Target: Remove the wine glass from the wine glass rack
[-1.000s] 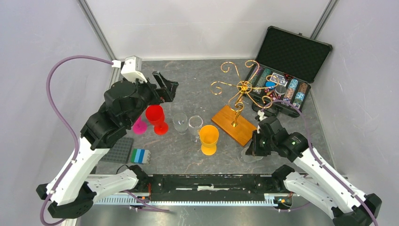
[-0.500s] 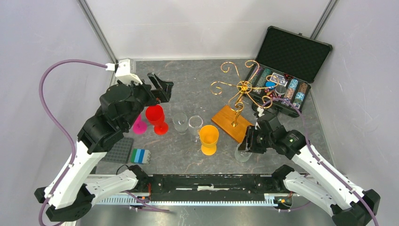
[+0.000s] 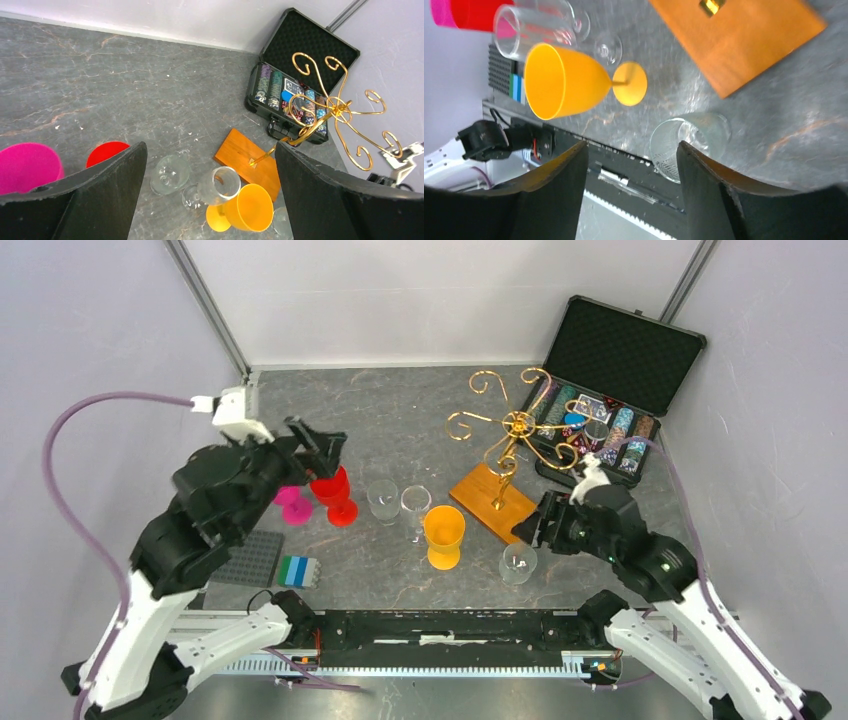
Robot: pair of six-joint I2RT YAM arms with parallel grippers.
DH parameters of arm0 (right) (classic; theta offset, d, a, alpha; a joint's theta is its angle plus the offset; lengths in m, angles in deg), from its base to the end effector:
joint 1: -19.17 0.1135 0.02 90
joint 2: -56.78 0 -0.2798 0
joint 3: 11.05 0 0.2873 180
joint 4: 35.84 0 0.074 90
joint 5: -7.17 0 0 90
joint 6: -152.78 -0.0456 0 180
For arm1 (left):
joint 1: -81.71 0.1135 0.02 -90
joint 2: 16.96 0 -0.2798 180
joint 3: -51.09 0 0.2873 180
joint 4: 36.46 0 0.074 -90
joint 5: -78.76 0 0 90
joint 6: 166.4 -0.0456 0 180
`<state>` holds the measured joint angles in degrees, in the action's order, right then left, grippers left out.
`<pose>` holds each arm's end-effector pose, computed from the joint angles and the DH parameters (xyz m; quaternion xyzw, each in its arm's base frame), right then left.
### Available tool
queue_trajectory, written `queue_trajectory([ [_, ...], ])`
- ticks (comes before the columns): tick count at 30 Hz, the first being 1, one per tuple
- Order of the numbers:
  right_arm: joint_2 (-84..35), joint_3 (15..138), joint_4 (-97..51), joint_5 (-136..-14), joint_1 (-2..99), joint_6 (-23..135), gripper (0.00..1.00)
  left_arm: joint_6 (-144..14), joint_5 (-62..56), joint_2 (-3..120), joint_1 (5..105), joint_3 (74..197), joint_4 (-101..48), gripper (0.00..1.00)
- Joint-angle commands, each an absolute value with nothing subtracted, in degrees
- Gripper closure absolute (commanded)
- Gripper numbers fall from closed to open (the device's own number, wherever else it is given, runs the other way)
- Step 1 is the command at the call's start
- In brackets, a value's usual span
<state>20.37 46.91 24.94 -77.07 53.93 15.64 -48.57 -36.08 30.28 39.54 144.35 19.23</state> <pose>0.1243 0.0918 0.3096 0.0759 0.8994 0.3149 0.2936 0.1191 -0.0820 0.5063 -0.0445 0.7578 -0.2267 0.6103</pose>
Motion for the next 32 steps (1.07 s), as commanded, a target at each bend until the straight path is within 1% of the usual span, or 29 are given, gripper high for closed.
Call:
queue_trajectory([
  [1,26.9,51.9,25.8,-91.7,54.1,19.4,0.28,-50.8,-36.3,23.5,39.7,145.6,24.7,0.00],
  [5,30.4,54.2,31.5,-106.3,54.1,23.1,0.24,-50.5,-36.9,18.2,39.7,146.9,29.9,0.00],
  [9,30.8,57.1,36.6,-119.4,54.1,25.5,0.21,-50.5,-38.2,15.1,39.7,149.0,35.3,0.00],
  [16,31.7,62.5,36.1,-132.4,54.1,30.8,0.19,-49.5,-42.0,11.4,39.7,150.3,43.6,0.00],
  [22,34.4,66.2,30.2,-136.9,54.1,39.0,0.13,-47.8,-44.9,8.1,39.7,152.5,51.4,0.00],
  [26,37.3,66.1,26.1,-136.5,54.0,42.2,0.13,-47.6,-45.0,6.7,39.8,153.1,52.8,0.00],
  [32,37.4,66.2,25.7,-135.5,54.1,42.0,0.13,-48.5,-44.8,6.8,40.0,152.6,52.4,0.00],
])
